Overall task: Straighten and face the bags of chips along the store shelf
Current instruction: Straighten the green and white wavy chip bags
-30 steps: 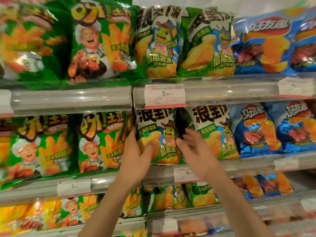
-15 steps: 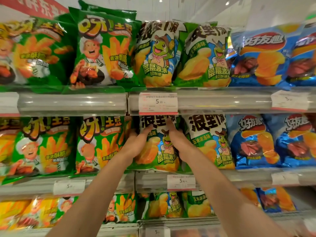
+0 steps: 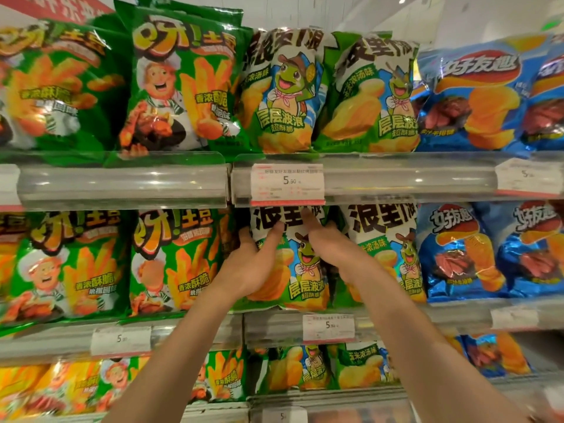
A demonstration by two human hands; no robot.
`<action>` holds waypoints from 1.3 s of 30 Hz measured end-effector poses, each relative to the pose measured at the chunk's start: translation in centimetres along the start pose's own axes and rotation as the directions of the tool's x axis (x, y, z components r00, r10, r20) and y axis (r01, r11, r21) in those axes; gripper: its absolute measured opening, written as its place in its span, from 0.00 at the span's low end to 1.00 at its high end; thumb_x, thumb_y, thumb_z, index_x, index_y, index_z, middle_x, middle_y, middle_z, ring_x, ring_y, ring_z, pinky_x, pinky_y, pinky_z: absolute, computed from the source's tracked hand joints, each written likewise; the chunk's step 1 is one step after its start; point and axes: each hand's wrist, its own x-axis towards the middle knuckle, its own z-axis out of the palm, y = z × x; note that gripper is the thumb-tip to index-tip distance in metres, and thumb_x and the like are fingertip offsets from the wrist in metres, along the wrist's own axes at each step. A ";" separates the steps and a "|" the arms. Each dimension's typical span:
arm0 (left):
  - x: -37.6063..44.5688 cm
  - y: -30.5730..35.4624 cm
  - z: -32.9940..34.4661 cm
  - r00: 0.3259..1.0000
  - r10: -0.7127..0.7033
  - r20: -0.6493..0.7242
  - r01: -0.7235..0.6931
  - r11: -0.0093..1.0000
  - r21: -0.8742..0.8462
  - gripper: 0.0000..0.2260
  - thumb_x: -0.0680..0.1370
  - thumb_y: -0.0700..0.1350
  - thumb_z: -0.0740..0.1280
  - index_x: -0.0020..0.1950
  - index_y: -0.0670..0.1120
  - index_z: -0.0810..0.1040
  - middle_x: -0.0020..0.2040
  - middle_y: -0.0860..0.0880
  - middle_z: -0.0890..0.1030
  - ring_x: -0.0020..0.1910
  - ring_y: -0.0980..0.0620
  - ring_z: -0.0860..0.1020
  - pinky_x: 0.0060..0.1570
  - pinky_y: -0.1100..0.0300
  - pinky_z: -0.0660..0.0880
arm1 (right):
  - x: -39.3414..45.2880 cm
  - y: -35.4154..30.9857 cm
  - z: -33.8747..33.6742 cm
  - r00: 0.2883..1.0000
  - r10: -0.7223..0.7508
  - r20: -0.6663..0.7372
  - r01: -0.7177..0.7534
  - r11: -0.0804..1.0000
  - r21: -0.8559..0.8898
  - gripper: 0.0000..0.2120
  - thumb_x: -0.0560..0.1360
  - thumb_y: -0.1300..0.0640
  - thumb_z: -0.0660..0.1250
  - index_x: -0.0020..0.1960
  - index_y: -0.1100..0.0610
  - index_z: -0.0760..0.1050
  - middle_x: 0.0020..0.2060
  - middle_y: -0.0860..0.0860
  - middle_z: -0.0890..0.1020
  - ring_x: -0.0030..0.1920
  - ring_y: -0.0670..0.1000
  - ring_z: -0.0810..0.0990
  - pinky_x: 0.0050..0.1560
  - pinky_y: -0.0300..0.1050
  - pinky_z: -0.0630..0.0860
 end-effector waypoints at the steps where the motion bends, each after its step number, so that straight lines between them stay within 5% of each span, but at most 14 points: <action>1: 0.2 -0.2 0.0 1.000 0.000 0.026 0.001 0.999 -0.043 0.38 0.77 0.72 0.50 0.82 0.54 0.48 0.78 0.47 0.65 0.74 0.41 0.67 0.70 0.51 0.63 | 0.1 0.0 0.0 1.000 -0.005 -0.002 0.005 1.000 -0.014 0.40 0.79 0.31 0.47 0.81 0.55 0.42 0.79 0.56 0.55 0.78 0.58 0.56 0.75 0.54 0.56; 4: 0.8 -0.9 -0.3 0.998 0.002 0.067 0.007 0.991 -0.136 0.38 0.75 0.75 0.50 0.81 0.58 0.49 0.78 0.50 0.65 0.76 0.43 0.65 0.72 0.50 0.60 | 0.6 0.0 0.3 1.000 0.000 0.000 0.000 0.999 -0.051 0.41 0.79 0.30 0.45 0.81 0.56 0.42 0.79 0.57 0.55 0.78 0.59 0.57 0.74 0.55 0.57; 10: 1.1 -1.2 -0.6 0.997 0.002 0.075 -0.001 1.000 -0.018 0.37 0.75 0.75 0.43 0.81 0.61 0.46 0.79 0.49 0.65 0.75 0.42 0.66 0.73 0.48 0.61 | 1.3 -0.6 -0.4 0.997 0.068 0.034 -0.064 0.992 -0.107 0.46 0.73 0.24 0.44 0.81 0.52 0.47 0.78 0.56 0.59 0.74 0.62 0.65 0.67 0.64 0.70; 16: 0.6 -1.6 0.4 0.994 0.106 -0.040 -0.108 0.993 -0.054 0.33 0.79 0.70 0.48 0.81 0.61 0.41 0.74 0.45 0.72 0.63 0.43 0.77 0.64 0.53 0.69 | -0.7 0.9 -0.1 0.985 -0.166 -0.036 0.168 0.985 0.039 0.38 0.80 0.34 0.49 0.81 0.52 0.41 0.79 0.53 0.57 0.78 0.57 0.57 0.74 0.53 0.57; 18: 0.7 -1.9 0.7 0.967 0.220 -0.127 -0.235 0.964 -0.122 0.30 0.81 0.67 0.52 0.79 0.65 0.42 0.72 0.48 0.73 0.60 0.46 0.78 0.63 0.55 0.71 | -1.9 2.1 0.5 0.927 -0.347 -0.142 0.360 0.930 0.077 0.34 0.82 0.40 0.54 0.81 0.49 0.42 0.79 0.49 0.56 0.77 0.55 0.58 0.74 0.52 0.58; 20: 1.1 -2.4 1.1 0.935 0.306 -0.178 -0.334 0.930 -0.153 0.27 0.80 0.67 0.53 0.77 0.70 0.46 0.76 0.51 0.69 0.69 0.46 0.74 0.69 0.47 0.70 | -2.6 3.5 1.3 0.854 -0.470 -0.222 0.486 0.874 0.021 0.32 0.82 0.42 0.55 0.80 0.45 0.44 0.79 0.47 0.54 0.76 0.53 0.60 0.73 0.53 0.60; 26: 1.1 -2.7 2.9 0.900 0.330 -0.286 -0.396 0.892 -0.216 0.25 0.80 0.66 0.52 0.77 0.72 0.51 0.76 0.53 0.68 0.72 0.50 0.70 0.71 0.44 0.68 | -1.5 5.2 3.1 0.740 -0.628 -0.241 0.580 0.778 -0.243 0.27 0.84 0.45 0.51 0.80 0.49 0.49 0.80 0.52 0.51 0.78 0.57 0.58 0.74 0.56 0.64; 30: 1.2 -2.4 3.9 0.917 0.271 -0.294 -0.348 0.903 -0.254 0.25 0.83 0.63 0.51 0.80 0.66 0.51 0.79 0.51 0.64 0.76 0.49 0.65 0.71 0.56 0.61 | -0.2 4.9 2.5 0.623 -0.749 -0.226 0.619 0.649 -0.442 0.22 0.84 0.52 0.51 0.76 0.57 0.61 0.77 0.60 0.60 0.77 0.61 0.57 0.73 0.64 0.62; 34: 1.0 -2.6 4.1 0.905 0.314 -0.288 -0.370 0.914 -0.167 0.25 0.84 0.60 0.52 0.80 0.65 0.50 0.78 0.49 0.63 0.74 0.50 0.65 0.65 0.62 0.59 | 0.4 7.0 2.9 0.668 -0.721 -0.184 0.633 0.681 -0.369 0.28 0.84 0.42 0.45 0.81 0.47 0.44 0.81 0.51 0.47 0.80 0.49 0.45 0.78 0.52 0.55; 39: 1.0 -2.8 4.1 0.892 0.340 -0.296 -0.392 0.910 -0.134 0.26 0.83 0.60 0.53 0.80 0.64 0.49 0.77 0.48 0.63 0.74 0.51 0.65 0.65 0.62 0.59 | 0.2 7.2 3.3 0.690 -0.690 -0.219 0.609 0.716 -0.340 0.29 0.82 0.38 0.44 0.80 0.42 0.40 0.81 0.47 0.44 0.80 0.50 0.48 0.76 0.50 0.58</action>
